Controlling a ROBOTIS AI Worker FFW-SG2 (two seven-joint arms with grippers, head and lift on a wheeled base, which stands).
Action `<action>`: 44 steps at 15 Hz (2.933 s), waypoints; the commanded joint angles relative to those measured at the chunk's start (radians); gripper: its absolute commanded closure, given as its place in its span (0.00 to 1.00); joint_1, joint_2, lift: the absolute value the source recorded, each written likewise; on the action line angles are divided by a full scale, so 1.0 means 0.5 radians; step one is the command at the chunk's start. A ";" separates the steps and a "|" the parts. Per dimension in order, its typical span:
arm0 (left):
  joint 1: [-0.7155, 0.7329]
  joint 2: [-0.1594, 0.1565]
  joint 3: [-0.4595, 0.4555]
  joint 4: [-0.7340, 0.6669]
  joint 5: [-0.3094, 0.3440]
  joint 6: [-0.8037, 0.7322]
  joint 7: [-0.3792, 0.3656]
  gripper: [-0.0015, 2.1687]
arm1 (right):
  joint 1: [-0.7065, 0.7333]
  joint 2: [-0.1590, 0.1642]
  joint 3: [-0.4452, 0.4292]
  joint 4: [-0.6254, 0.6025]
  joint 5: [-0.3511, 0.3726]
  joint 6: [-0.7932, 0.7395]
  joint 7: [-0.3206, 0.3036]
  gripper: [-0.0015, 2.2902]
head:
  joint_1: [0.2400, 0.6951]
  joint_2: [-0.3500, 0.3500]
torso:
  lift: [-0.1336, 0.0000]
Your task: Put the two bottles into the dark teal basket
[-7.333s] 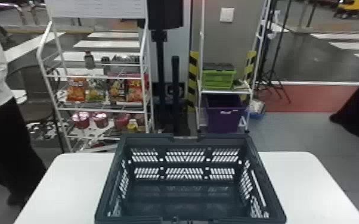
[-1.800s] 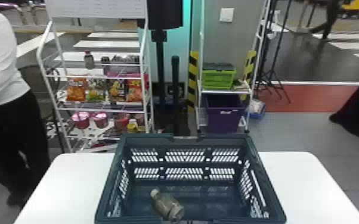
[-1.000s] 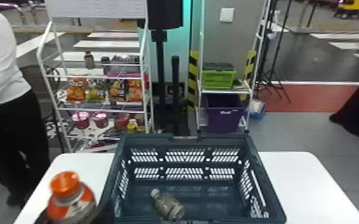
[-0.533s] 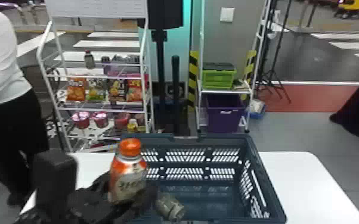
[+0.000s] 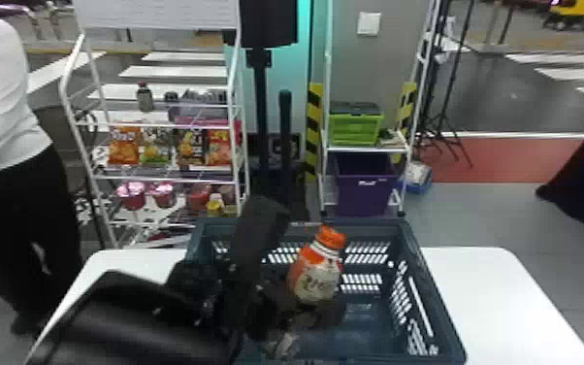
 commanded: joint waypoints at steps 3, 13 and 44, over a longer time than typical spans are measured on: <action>-0.350 -0.005 -0.048 0.764 -0.067 -0.346 -0.181 0.99 | 0.018 0.019 -0.008 0.039 0.001 -0.076 0.000 0.01 | 0.57 0.50 | 1.00; -0.525 -0.005 0.060 1.160 -0.221 -0.616 -0.196 0.01 | 0.033 0.050 -0.011 0.066 0.007 -0.187 0.000 0.01 | 0.57 0.50 | 1.00; 2.202 -0.005 0.909 0.132 0.927 -3.426 1.439 0.04 | 0.045 -0.045 -0.014 -0.127 0.007 -0.052 0.120 0.01 | 0.57 0.50 | 1.00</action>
